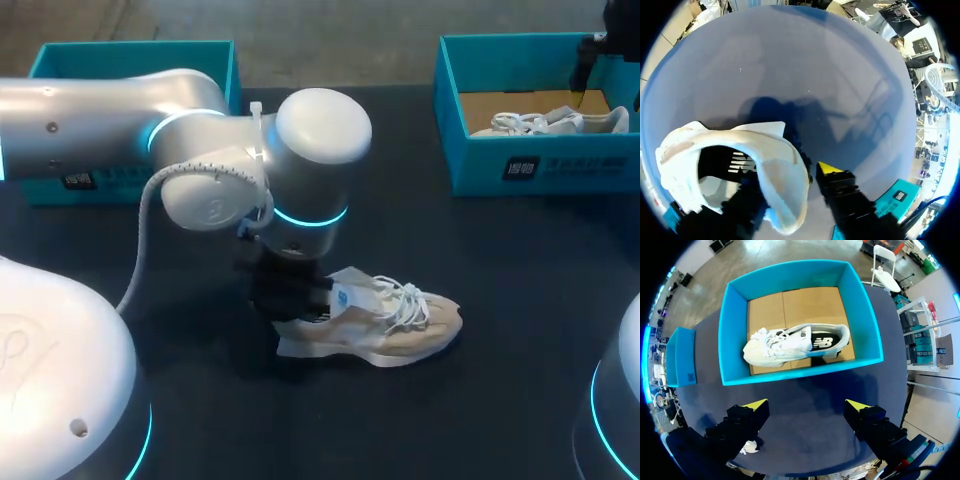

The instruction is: Take the shoe out of the shoebox, open the shoe tongue, remove and reinsert the insole, then place the shoe into the shoebox

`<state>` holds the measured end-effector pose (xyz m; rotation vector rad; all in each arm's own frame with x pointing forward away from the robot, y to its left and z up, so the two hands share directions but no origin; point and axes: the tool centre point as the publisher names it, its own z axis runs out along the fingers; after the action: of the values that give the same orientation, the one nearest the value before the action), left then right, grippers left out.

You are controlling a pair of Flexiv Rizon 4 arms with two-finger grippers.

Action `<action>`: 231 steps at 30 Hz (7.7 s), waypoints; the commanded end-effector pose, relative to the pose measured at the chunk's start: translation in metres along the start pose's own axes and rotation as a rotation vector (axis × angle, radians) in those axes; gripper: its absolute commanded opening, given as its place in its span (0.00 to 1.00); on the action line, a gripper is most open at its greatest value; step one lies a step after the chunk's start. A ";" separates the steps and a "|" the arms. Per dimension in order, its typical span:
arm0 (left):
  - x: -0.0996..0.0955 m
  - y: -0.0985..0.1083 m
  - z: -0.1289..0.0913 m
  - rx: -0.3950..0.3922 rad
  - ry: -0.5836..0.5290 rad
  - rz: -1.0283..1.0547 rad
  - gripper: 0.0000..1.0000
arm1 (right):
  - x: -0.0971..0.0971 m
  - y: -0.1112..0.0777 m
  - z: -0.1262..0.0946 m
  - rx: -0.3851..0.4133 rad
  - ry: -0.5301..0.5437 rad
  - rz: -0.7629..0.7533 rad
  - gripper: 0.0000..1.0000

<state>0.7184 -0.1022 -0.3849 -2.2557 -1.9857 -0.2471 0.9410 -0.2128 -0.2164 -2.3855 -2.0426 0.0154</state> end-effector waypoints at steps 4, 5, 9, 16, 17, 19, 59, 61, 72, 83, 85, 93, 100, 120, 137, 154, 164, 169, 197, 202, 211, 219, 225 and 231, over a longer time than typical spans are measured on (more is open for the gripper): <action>0.008 -0.001 -0.001 -0.002 -0.032 0.015 1.00 | 0.000 -0.002 0.000 -0.003 -0.001 0.002 1.00; 0.008 -0.001 -0.002 -0.003 -0.034 0.017 1.00 | 0.000 -0.002 0.000 -0.003 -0.001 0.002 1.00; 0.009 -0.003 -0.007 -0.008 -0.053 0.027 1.00 | 0.000 -0.002 0.000 -0.003 -0.001 0.002 1.00; 0.013 -0.006 -0.022 -0.017 -0.103 0.046 1.00 | 0.000 -0.002 0.000 -0.003 -0.001 0.002 1.00; 0.014 -0.006 -0.024 -0.013 -0.111 0.046 1.00 | 0.000 -0.002 0.000 -0.003 -0.001 0.002 1.00; 0.017 -0.007 -0.031 -0.012 -0.132 0.050 1.00 | 0.000 -0.002 0.000 -0.003 -0.001 0.002 1.00; 0.107 -0.054 -0.142 0.355 -0.496 -0.191 1.00 | 0.000 -0.002 0.000 -0.003 -0.001 0.002 1.00; 0.109 -0.055 -0.143 0.382 -0.506 -0.229 1.00 | 0.000 -0.002 0.000 -0.003 -0.001 0.002 1.00; 0.114 -0.054 -0.141 0.439 -0.496 -0.299 1.00 | 0.000 -0.002 0.000 -0.003 -0.001 0.002 1.00; 0.114 -0.054 -0.141 0.439 -0.496 -0.299 1.00 | 0.000 -0.002 0.000 -0.003 -0.001 0.002 1.00; 0.114 -0.053 -0.140 0.472 -0.498 -0.330 1.00 | 0.000 -0.002 0.000 -0.003 -0.001 0.002 1.00; 0.125 -0.041 -0.138 0.616 -0.555 -0.636 1.00 | 0.000 -0.002 0.000 -0.003 -0.001 0.002 1.00; 0.135 -0.033 -0.131 0.700 -0.579 -0.829 1.00 | 0.000 -0.002 0.000 -0.003 -0.001 0.002 1.00; 0.146 -0.017 -0.075 0.974 -0.771 -1.229 1.00 | 0.000 -0.002 0.000 -0.003 -0.001 0.002 1.00; 0.139 -0.030 -0.055 1.155 -0.941 -1.341 1.00 | 0.000 -0.002 0.000 -0.003 -0.001 0.002 1.00; 0.132 -0.041 -0.043 1.230 -1.041 -1.337 1.00 | 0.000 -0.002 0.000 -0.003 -0.001 0.002 1.00; 0.132 -0.041 -0.043 1.230 -1.041 -1.337 1.00 | 0.000 -0.002 0.000 -0.003 -0.001 0.002 1.00; 0.127 -0.038 -0.038 1.243 -1.080 -1.311 1.00 | 0.000 -0.002 0.000 -0.003 -0.001 0.002 1.00; 0.080 -0.018 -0.024 1.264 -1.172 -1.314 1.00 | 0.000 -0.002 0.000 -0.003 -0.001 0.002 1.00; 0.080 -0.018 -0.024 1.264 -1.172 -1.314 1.00 | 0.000 -0.002 0.000 -0.003 -0.001 0.002 1.00; 0.080 -0.018 -0.024 1.264 -1.172 -1.314 1.00 | 0.000 -0.002 0.000 -0.003 -0.001 0.002 1.00; 0.089 -0.022 -0.001 1.205 -1.177 -1.296 1.00 | 0.000 -0.002 0.000 -0.003 -0.001 0.002 1.00; 0.093 -0.021 0.016 1.215 -1.188 -1.305 1.00 | 0.000 -0.002 0.000 -0.003 -0.001 0.002 1.00; 0.089 -0.027 0.032 1.233 -1.227 -1.324 1.00 | 0.000 -0.002 0.000 -0.003 -0.001 0.002 1.00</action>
<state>0.7065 -0.0040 -0.3896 -0.0012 -2.4056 1.9151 0.9410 -0.2128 -0.2164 -2.3854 -2.0427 0.0153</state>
